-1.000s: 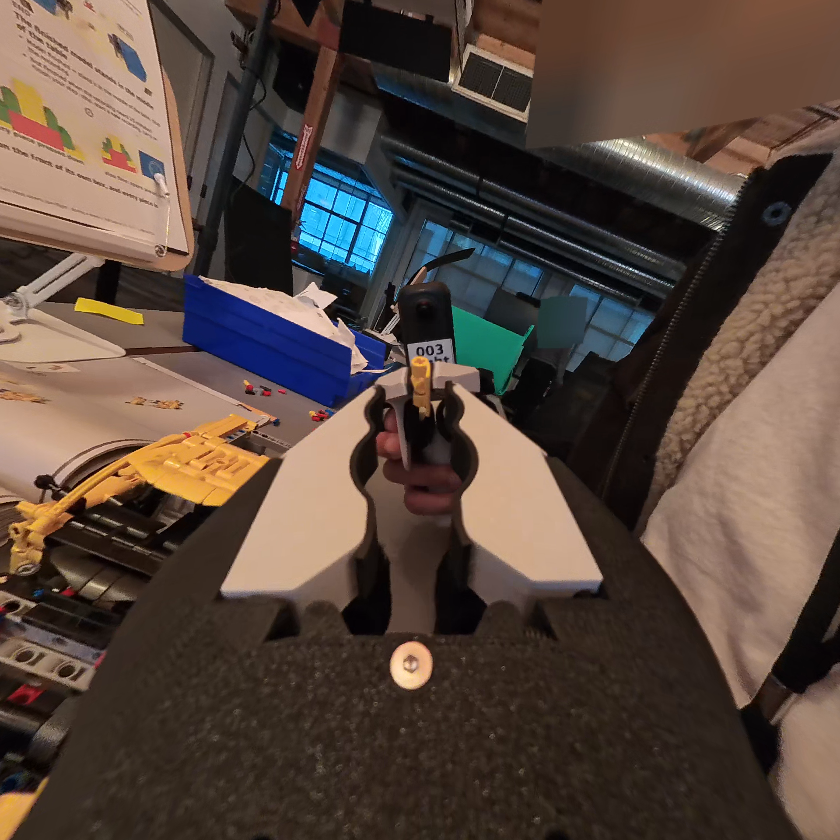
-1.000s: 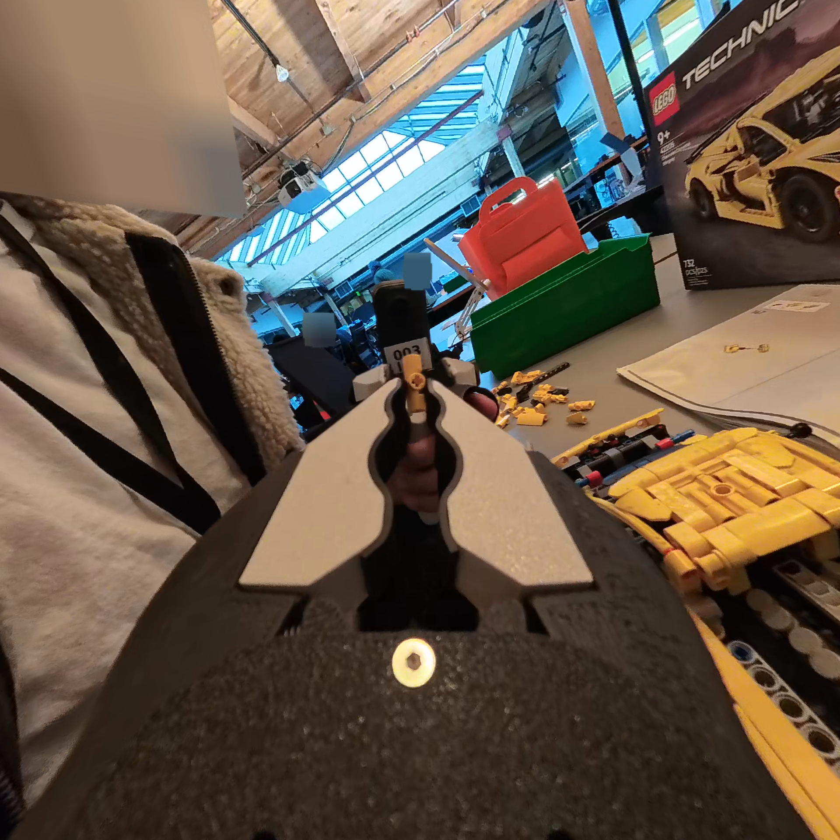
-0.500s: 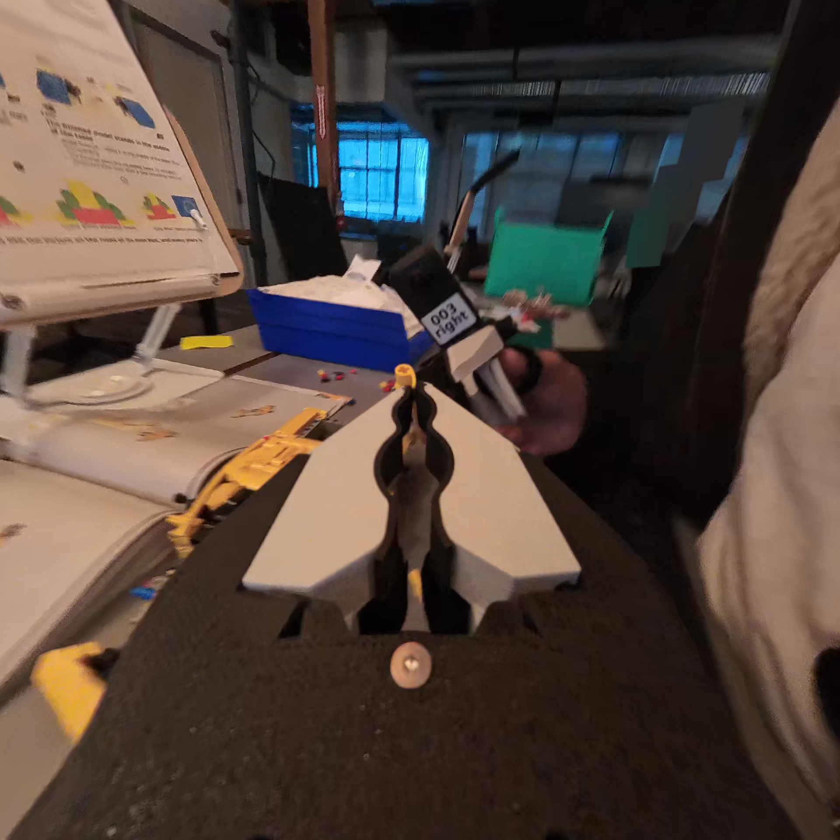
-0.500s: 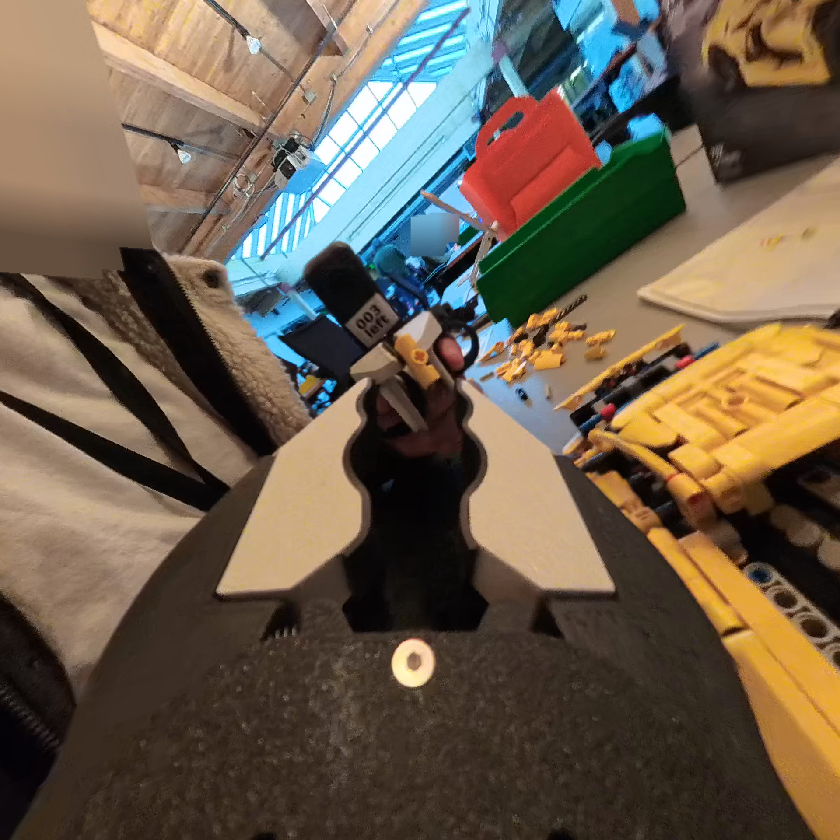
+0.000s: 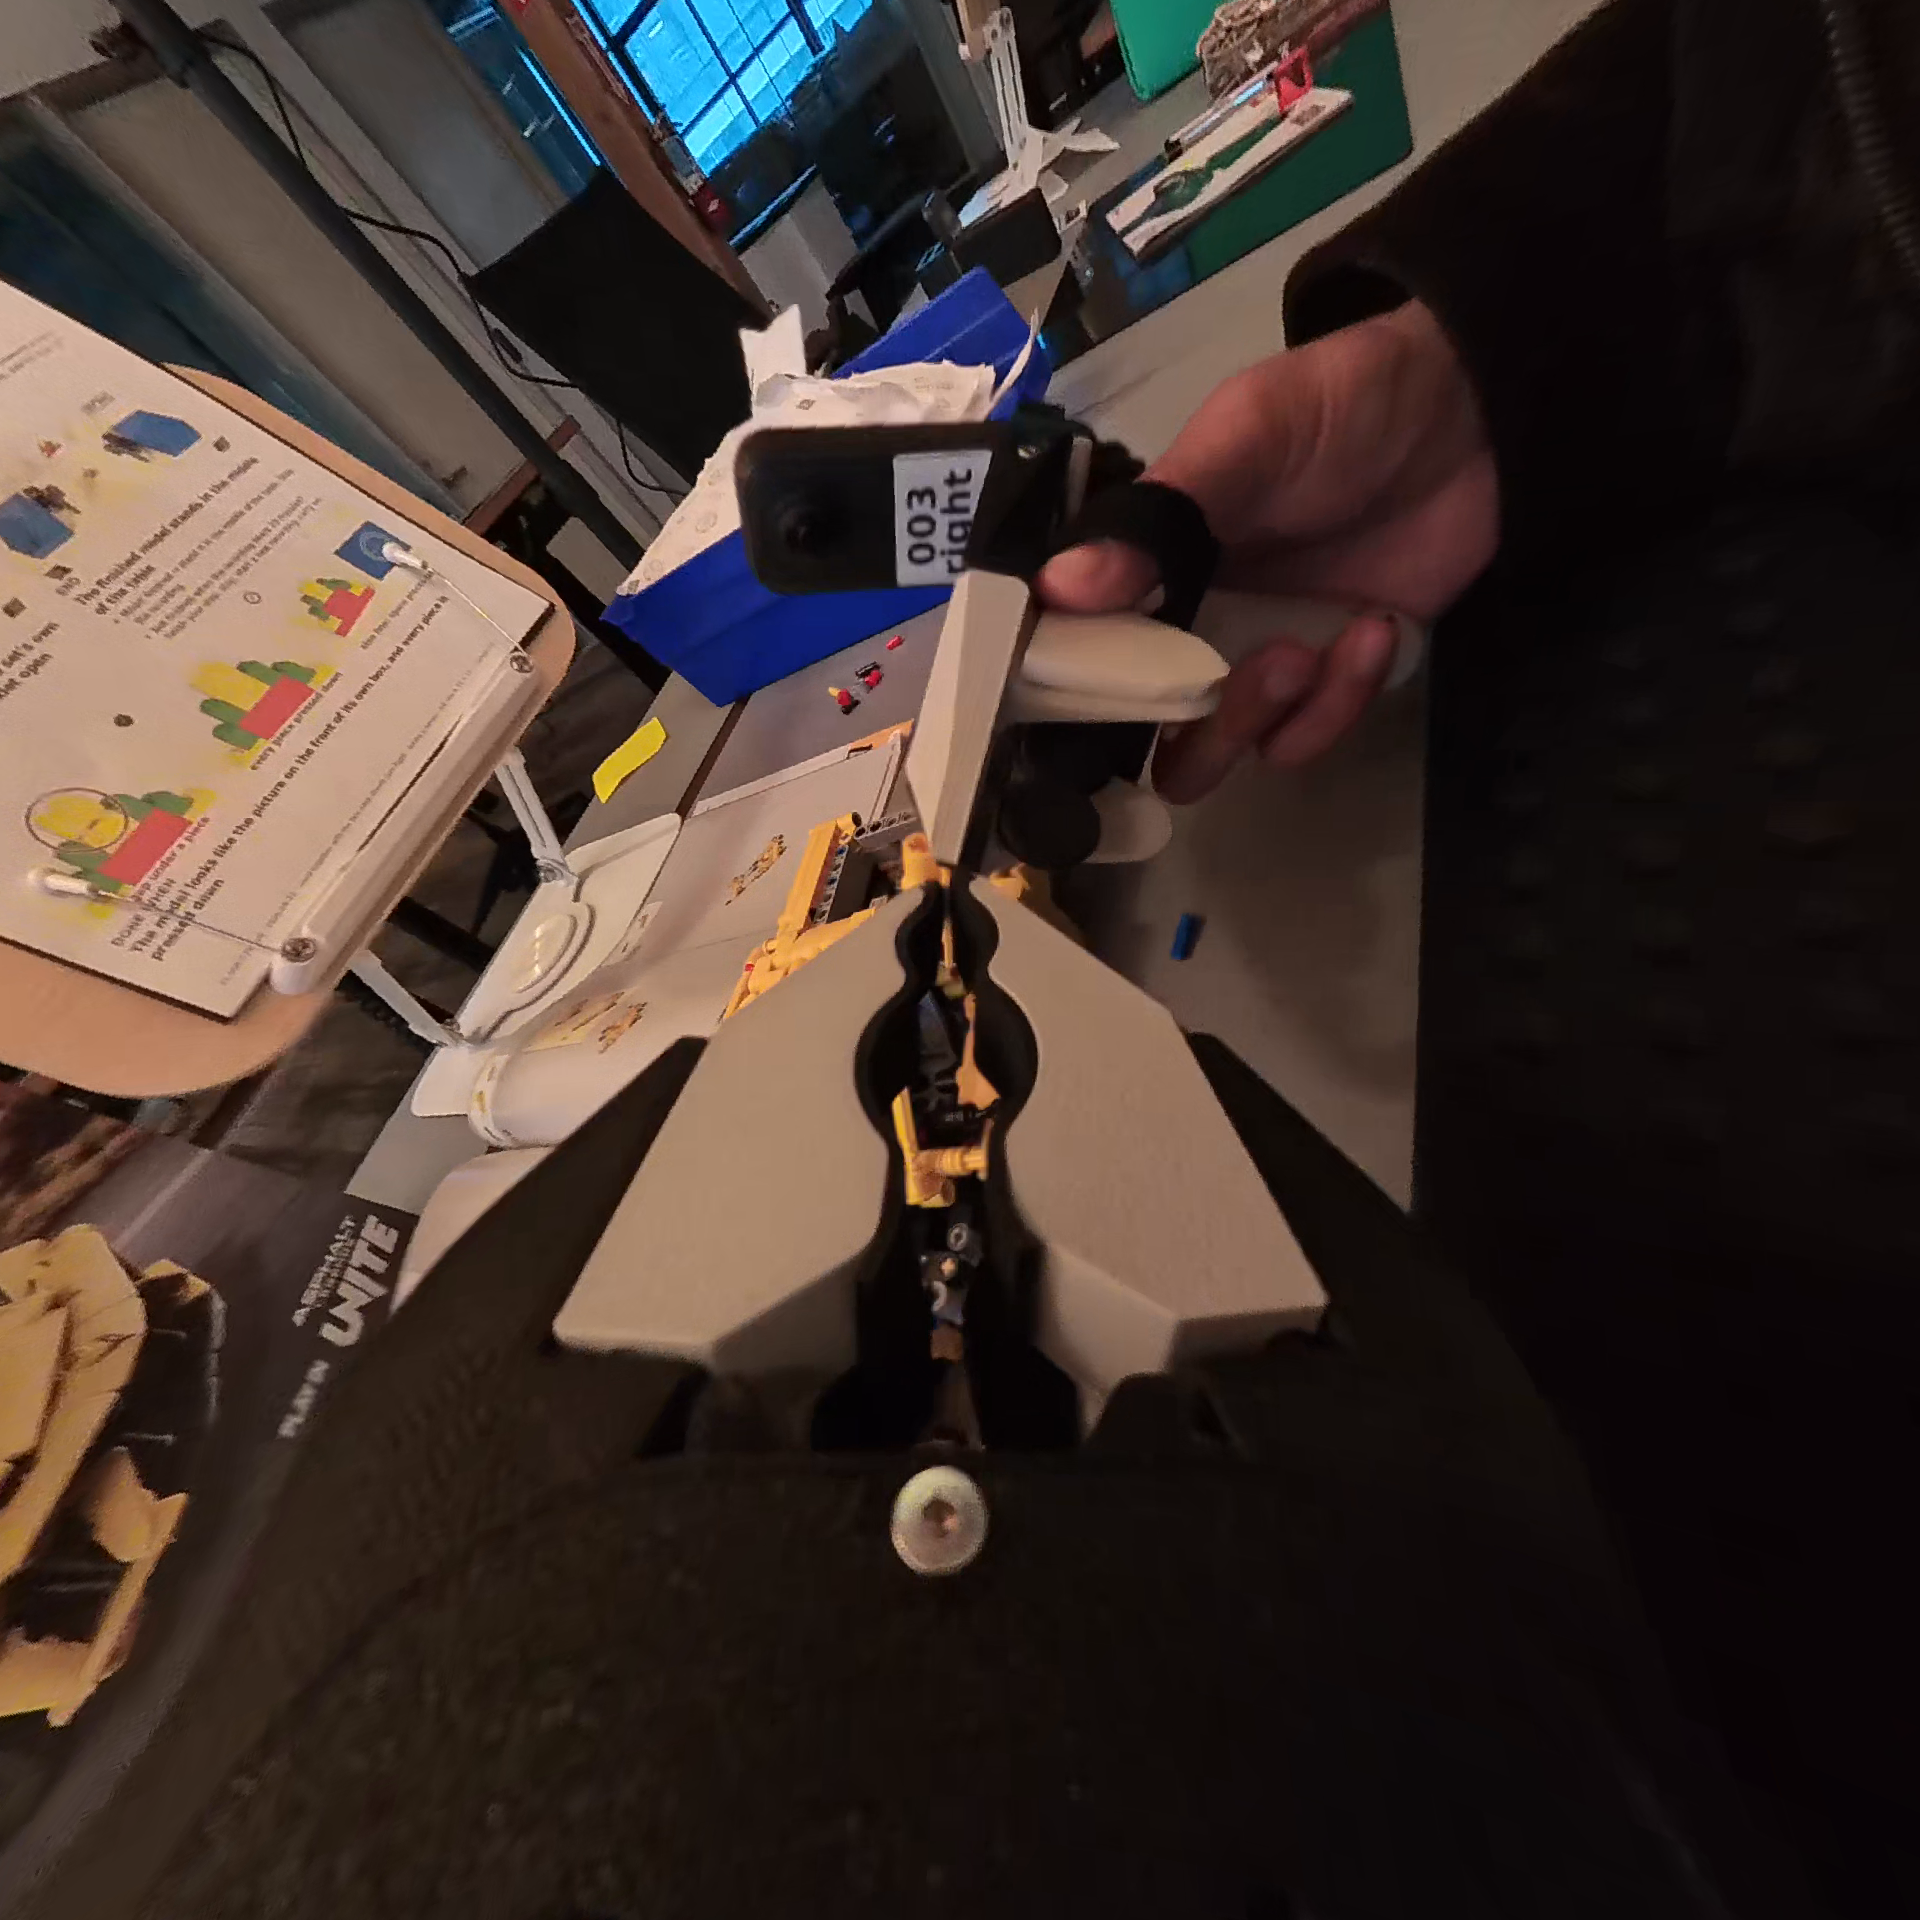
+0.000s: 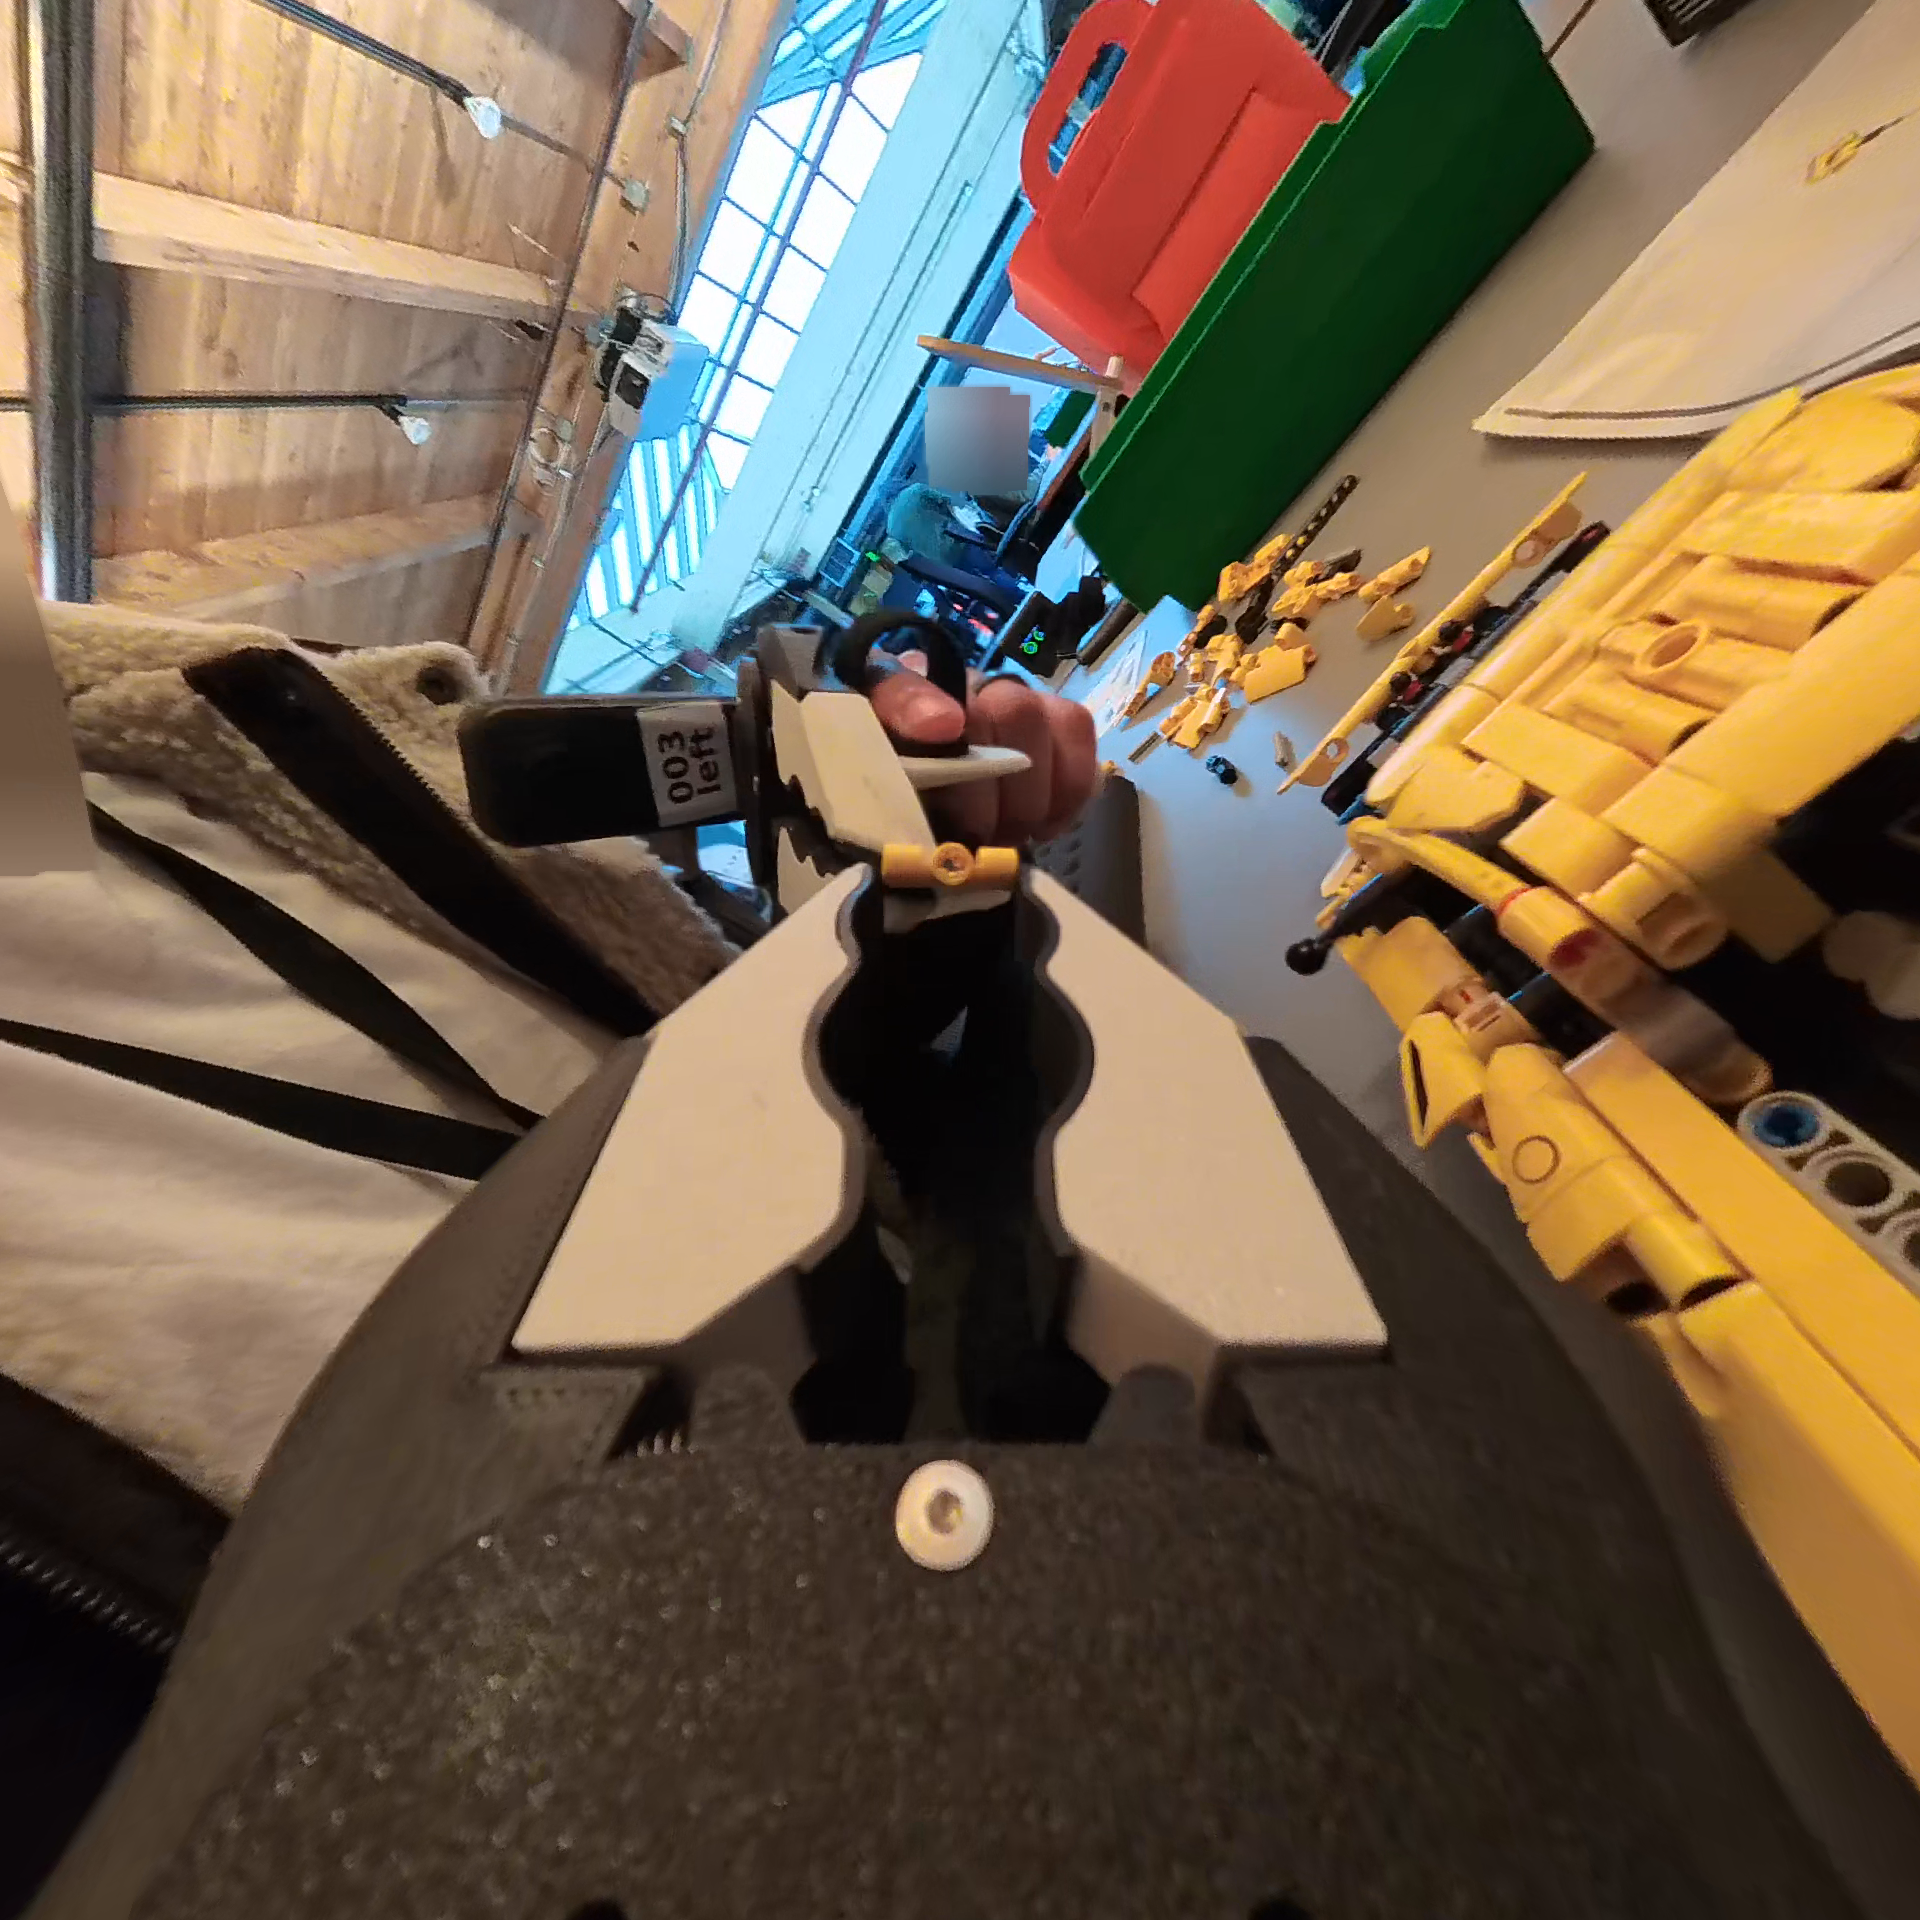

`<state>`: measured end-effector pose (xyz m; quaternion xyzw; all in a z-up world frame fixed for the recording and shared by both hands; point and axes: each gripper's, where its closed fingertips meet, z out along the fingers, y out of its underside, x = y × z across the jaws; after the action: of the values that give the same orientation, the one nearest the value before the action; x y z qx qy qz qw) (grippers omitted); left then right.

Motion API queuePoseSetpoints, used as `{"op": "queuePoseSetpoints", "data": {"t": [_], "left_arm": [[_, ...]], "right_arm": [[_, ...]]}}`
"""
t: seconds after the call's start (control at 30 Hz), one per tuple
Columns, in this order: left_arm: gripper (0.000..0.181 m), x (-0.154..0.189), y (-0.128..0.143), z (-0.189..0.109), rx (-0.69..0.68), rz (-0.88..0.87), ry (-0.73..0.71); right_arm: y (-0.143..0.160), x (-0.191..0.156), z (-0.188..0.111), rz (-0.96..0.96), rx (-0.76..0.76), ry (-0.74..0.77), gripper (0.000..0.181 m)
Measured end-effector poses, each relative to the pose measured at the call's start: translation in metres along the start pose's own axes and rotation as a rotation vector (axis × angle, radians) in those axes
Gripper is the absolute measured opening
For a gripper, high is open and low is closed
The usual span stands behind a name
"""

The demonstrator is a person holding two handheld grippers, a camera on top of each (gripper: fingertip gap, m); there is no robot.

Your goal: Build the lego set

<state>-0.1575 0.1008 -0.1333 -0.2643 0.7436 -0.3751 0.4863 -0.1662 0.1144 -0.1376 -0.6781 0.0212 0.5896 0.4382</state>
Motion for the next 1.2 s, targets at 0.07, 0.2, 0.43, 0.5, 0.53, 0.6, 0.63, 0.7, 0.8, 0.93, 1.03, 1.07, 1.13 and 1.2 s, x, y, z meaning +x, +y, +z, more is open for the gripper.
{"op": "queuePoseSetpoints", "data": {"t": [0.07,0.2,0.43,0.5,0.53,0.6,0.63,0.7,0.8,0.93,1.03,1.07,1.13,1.2], "left_arm": [[0.001,0.000,0.000,-0.001,-0.006,-0.084,0.007],[0.032,0.000,0.010,0.001,-0.028,-0.216,0.027],[0.019,-0.004,0.008,0.007,0.031,-0.102,-0.098],[0.008,-0.004,0.012,0.008,0.013,-0.078,-0.122],[0.007,-0.005,0.012,0.008,0.007,-0.070,-0.128],[0.007,-0.006,0.013,0.007,-0.001,-0.069,-0.139],[0.007,-0.007,0.012,0.007,-0.001,-0.063,-0.147],[0.007,-0.006,0.015,0.008,-0.014,-0.050,-0.149],[0.007,-0.006,0.022,0.006,-0.015,-0.127,-0.125],[0.007,-0.016,0.036,-0.004,0.023,-0.416,-0.057],[0.007,-0.023,0.037,-0.007,0.066,-0.519,-0.031],[0.007,-0.022,0.037,-0.006,0.072,-0.530,-0.023],[0.007,-0.020,0.037,-0.005,0.073,-0.531,-0.008],[0.007,-0.016,0.036,-0.004,0.071,-0.523,0.007]], "right_arm": [[0.000,0.000,0.001,0.008,0.004,-0.012,0.023],[-0.001,-0.002,0.001,0.023,0.014,-0.032,0.023],[0.003,0.003,0.004,0.019,-0.009,0.002,0.023],[0.003,0.004,0.004,0.024,-0.005,0.005,0.023],[0.003,0.005,0.004,0.023,-0.006,0.010,0.023],[0.002,0.005,0.004,0.025,0.002,0.010,0.023],[0.001,0.005,0.005,0.026,0.006,0.008,0.023],[0.002,0.006,0.005,0.007,0.002,0.027,0.024],[-0.004,0.006,-0.012,-0.098,0.001,0.081,0.030],[0.008,0.035,-0.073,-0.438,-0.224,0.426,0.026],[0.043,0.048,-0.097,-0.538,-0.432,0.541,0.026],[0.049,0.052,-0.098,-0.556,-0.447,0.564,0.026],[0.055,0.064,-0.098,-0.622,-0.474,0.628,0.026],[0.059,0.073,-0.093,-0.698,-0.505,0.675,0.022]]}}
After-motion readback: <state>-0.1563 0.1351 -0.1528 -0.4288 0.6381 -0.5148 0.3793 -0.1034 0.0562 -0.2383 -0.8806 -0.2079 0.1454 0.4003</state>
